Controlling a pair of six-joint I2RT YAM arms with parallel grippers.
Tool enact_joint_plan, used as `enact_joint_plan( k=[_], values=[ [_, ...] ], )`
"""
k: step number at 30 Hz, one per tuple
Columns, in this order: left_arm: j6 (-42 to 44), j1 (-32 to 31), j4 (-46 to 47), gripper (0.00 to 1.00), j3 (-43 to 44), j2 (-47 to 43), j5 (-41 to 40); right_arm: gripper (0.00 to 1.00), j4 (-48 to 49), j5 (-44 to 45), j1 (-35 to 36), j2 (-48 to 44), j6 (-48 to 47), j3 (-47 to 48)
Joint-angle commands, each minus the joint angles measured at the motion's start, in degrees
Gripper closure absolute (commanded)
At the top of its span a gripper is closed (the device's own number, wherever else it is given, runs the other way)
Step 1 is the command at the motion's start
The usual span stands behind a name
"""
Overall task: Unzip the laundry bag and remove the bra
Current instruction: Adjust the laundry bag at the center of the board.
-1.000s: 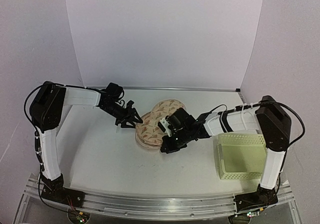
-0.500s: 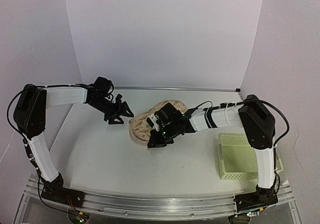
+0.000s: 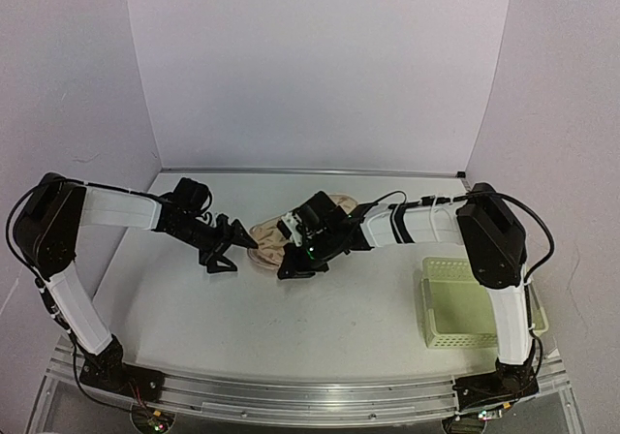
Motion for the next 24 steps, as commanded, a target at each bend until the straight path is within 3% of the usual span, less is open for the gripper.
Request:
enact_joint_plan(
  k=[1, 7, 20, 24],
  values=[
    [-9.14, -0.68, 12.45, 0.17, -1.98, -1.59, 2.78, 1.0, 0.61, -1.13, 0.21, -0.52, 0.01, 2.26],
    [-13.73, -1.44, 18.11, 0.16, -2.79, 0.56, 3.43, 1.0, 0.61, -1.68, 0.4, -0.41, -0.11, 3.35],
    [-15.68, -3.07, 21.51, 0.16, -1.74, 5.84, 4.05, 1.0, 0.61, -1.68, 0.74, -1.49, -0.58, 3.22],
    [-16.02, -3.28, 22.52, 0.22, -1.41, 7.32, 4.68, 1.0, 0.61, -1.77, 0.77, -1.8, -0.82, 3.04]
  ],
)
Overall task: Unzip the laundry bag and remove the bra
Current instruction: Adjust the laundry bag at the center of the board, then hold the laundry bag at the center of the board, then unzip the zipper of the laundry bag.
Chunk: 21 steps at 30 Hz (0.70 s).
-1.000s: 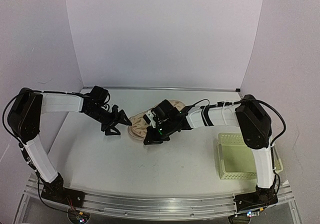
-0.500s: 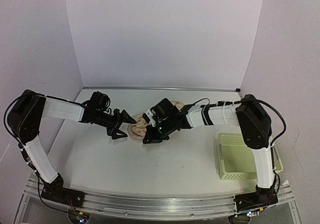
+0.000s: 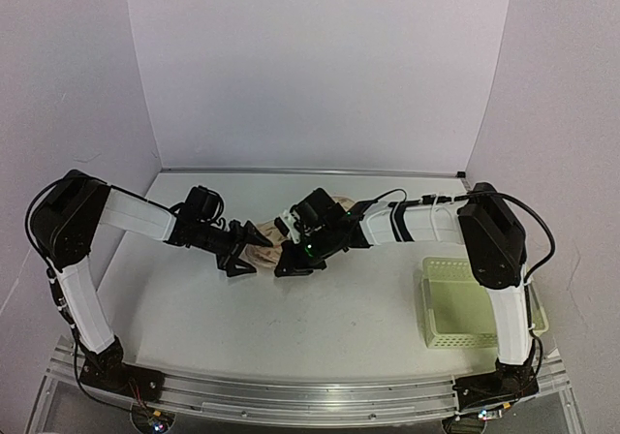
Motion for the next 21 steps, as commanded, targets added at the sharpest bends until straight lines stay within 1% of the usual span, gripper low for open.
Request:
enact_joint_plan(
  k=[1, 5, 8, 12, 13, 14, 15, 21],
  values=[
    [-0.56, -0.31, 3.65, 0.26, 1.58, 1.35, 1.86, 1.0, 1.31, -1.04, 0.61, -1.84, -0.83, 1.46],
    [-0.16, -0.32, 3.71, 0.42, 2.78, 2.21, 2.26, 1.0, 1.31, -1.53, 0.7, -2.26, -1.23, 0.91],
    [0.03, -0.31, 3.69, 0.57, 3.18, 2.73, 2.56, 1.0, 1.22, -1.66, 0.78, -2.69, -1.66, 0.19],
    [0.11, -0.31, 3.72, 0.84, 3.92, 3.0, 2.64, 1.0, 1.17, -1.19, 0.82, -3.69, -1.74, -1.45],
    [0.11, -0.31, 3.68, 0.95, 4.06, 3.06, 2.65, 1.0, 1.14, -1.02, 0.83, -3.95, -1.8, -2.01],
    [0.11, -0.31, 3.73, 0.99, 4.23, 3.08, 2.74, 1.0, 1.13, -0.83, 0.86, -4.22, -1.84, -2.41],
    [0.15, -0.31, 3.68, 1.0, 4.38, 3.09, 2.78, 1.0, 1.13, -0.73, 0.8, -4.48, -1.89, -3.07],
    [0.41, -0.23, 3.7, 1.0, 4.53, 2.5, 2.82, 1.0, 1.09, 1.92, 0.8, -6.78, -2.08, -6.9]
  ],
)
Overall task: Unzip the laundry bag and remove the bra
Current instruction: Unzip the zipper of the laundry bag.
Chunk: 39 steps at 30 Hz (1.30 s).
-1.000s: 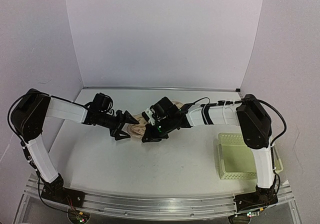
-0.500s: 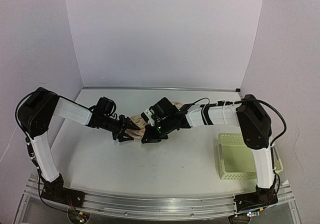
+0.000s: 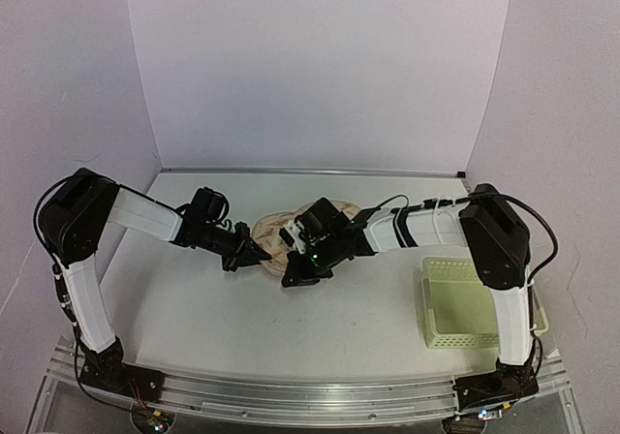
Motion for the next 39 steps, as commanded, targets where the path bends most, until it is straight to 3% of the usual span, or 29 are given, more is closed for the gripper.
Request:
enact_joint_plan(
  k=[1, 13, 30, 35, 39],
  values=[
    [0.52, 0.45, 2.09, 1.0, 2.73, -0.79, 0.48, 1.0, 0.33, 2.41, 0.48, -5.91, -1.02, -2.75],
    [3.36, 0.45, 0.76, 1.0, 3.63, -1.7, 1.28, 1.0, -0.03, 10.11, -1.86, -9.63, -0.1, -9.33],
    [6.06, 0.45, -2.43, 1.0, 3.04, -4.68, -0.14, 1.0, -0.03, 10.89, -4.6, -10.82, -0.31, -11.03],
    [6.06, 0.45, -2.59, 1.0, 2.86, -5.06, -0.92, 0.9, 1.35, 8.23, -4.63, -11.81, 0.33, -11.14],
    [6.02, 0.41, -2.58, 1.0, 2.46, -5.24, -1.39, 0.74, 1.55, 8.37, -4.58, -14.04, 0.39, -11.79]
  ],
)
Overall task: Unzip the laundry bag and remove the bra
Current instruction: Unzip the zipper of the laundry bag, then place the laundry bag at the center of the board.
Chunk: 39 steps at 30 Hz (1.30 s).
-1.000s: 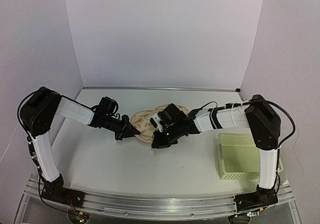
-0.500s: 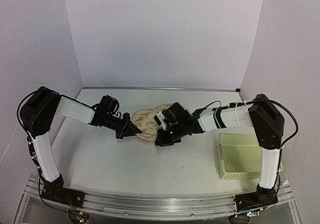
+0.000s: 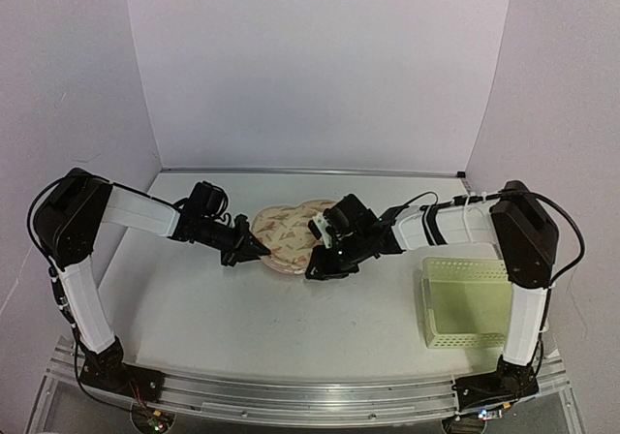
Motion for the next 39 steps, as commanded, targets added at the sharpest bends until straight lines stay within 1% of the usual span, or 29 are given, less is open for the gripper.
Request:
enact_joint_plan(
  k=[1, 3, 6, 11, 13, 16, 20, 27, 30, 34, 39],
  values=[
    [1.32, 0.57, 0.39, 1.0, 0.87, -3.53, -1.07, 0.71, -1.07, 1.44, -1.06, -5.8, 0.06, -0.86],
    [1.24, 0.43, 0.37, 1.0, 0.56, -4.06, -1.65, 0.62, -1.21, 2.29, -1.05, -7.17, 0.24, -1.5],
    [1.07, 0.14, 0.39, 1.0, 0.17, -4.74, -2.58, 0.55, -1.16, 4.61, -1.11, -9.33, 0.87, -2.11],
    [0.5, -0.98, 0.39, 1.0, -0.76, -5.89, -5.11, 0.4, -1.25, 10.26, -1.74, -12.94, 4.13, -3.09],
    [0.2, -1.61, 0.39, 0.99, -1.3, -6.54, -7.39, 0.37, -1.4, 12.56, -2.07, -14.19, 5.61, -3.63],
    [-0.43, -2.75, 0.39, 0.95, -1.82, -7.58, -10.01, 0.33, -1.57, 15.27, -2.68, -16.15, 7.59, -4.81],
    [-1.17, -5.29, 0.31, 0.83, -2.61, -8.91, -12.98, 0.28, -1.7, 21.32, -3.59, -19.12, 10.19, -7.45],
    [-1.31, -9.37, -1.15, 0.69, -5.09, -11.56, -15.35, 0.24, -1.77, 23.76, -5.15, -20.45, 12.39, -8.33],
    [0.17, -11.29, -5.51, 0.61, -5.16, -13.72, -17.93, 0.21, -1.69, 24.55, -5.24, -21.17, 12.93, -8.72],
    [2.82, -13.08, -10.79, 0.47, -4.45, -16.39, -20.51, 0.18, -1.71, 25.94, -5.58, -22.14, 14.49, -9.35],
    [8.86, -15.3, -17.98, 0.31, -0.39, -17.67, -22.27, 0.17, -1.77, 26.43, -6.0, -23.09, 14.96, -9.73]
  ],
)
